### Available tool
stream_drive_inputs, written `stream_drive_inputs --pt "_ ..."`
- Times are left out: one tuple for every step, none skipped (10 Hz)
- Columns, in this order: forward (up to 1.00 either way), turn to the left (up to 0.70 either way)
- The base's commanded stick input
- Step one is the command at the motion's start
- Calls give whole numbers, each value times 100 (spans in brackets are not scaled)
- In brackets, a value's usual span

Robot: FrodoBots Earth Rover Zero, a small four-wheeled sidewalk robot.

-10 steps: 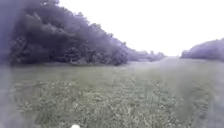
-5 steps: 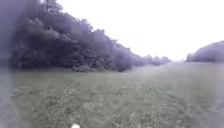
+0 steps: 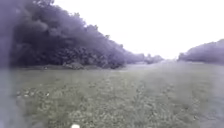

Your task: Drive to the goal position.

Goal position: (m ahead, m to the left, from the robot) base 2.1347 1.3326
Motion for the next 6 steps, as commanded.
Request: stream_drive_inputs --pt "70 0" --pt "70 0" --pt "70 0" --pt "70 0" --pt "70 0" --pt "70 0"
